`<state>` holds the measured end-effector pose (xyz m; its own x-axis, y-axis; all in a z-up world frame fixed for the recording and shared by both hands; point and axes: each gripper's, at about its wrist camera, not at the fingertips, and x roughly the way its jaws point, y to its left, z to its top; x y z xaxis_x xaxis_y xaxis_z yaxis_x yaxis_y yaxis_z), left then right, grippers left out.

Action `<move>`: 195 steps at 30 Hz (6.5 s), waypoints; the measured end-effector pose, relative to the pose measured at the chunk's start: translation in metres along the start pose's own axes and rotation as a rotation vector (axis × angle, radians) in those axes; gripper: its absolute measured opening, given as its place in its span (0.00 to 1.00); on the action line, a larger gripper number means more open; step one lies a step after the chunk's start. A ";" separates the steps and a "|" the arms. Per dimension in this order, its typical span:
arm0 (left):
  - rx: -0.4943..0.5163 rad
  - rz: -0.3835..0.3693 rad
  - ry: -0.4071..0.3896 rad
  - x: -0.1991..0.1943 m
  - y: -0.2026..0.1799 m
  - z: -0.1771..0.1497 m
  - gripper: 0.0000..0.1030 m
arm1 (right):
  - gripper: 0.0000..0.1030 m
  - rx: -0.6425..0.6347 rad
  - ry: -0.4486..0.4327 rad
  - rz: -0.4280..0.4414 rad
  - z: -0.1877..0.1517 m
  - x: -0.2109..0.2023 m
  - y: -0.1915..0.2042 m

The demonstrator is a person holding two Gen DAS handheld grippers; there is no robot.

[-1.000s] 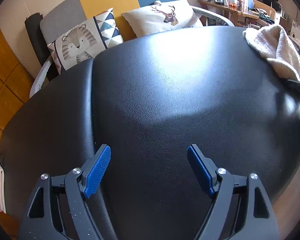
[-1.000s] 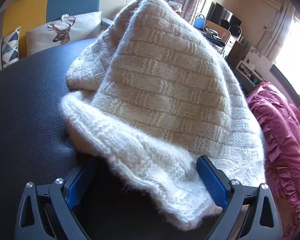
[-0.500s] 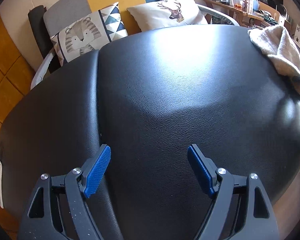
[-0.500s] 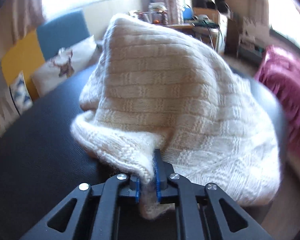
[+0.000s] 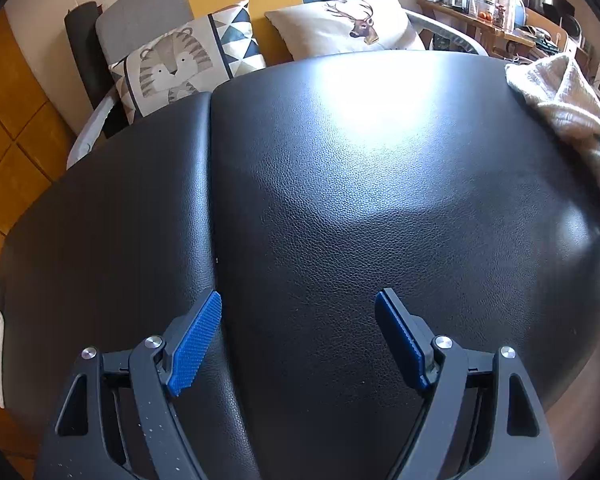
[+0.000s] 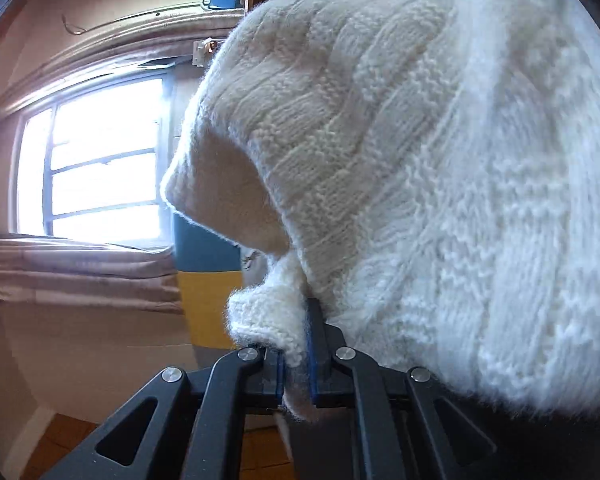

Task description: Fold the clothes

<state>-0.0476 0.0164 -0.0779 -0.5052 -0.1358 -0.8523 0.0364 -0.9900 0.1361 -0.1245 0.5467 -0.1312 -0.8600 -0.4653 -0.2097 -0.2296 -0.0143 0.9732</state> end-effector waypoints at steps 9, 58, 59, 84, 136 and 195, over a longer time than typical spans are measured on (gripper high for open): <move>0.017 0.009 -0.025 -0.005 -0.007 0.001 0.80 | 0.07 -0.003 0.139 0.213 -0.024 0.032 0.042; 0.299 -0.284 0.004 0.024 -0.191 0.064 0.24 | 0.32 -0.571 -0.092 -0.570 -0.101 -0.056 0.023; 0.322 -0.284 0.004 0.022 -0.196 0.064 0.13 | 0.33 -0.563 -0.097 -0.555 -0.099 -0.054 0.023; 0.327 -0.533 -0.230 -0.078 -0.148 0.057 0.23 | 0.07 -0.539 -0.047 -0.188 -0.135 -0.029 0.085; 0.311 -0.165 -0.759 -0.144 -0.074 0.069 0.10 | 0.06 -0.726 0.127 -0.086 -0.218 -0.011 0.127; 0.561 -0.031 -0.355 -0.022 0.097 -0.069 0.70 | 0.46 -1.163 0.342 -0.755 -0.450 0.124 0.048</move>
<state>0.0269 -0.0792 -0.0812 -0.7558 0.0083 -0.6548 -0.3885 -0.8106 0.4381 -0.0375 0.0898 -0.0679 -0.5131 -0.2042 -0.8337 0.0667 -0.9778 0.1985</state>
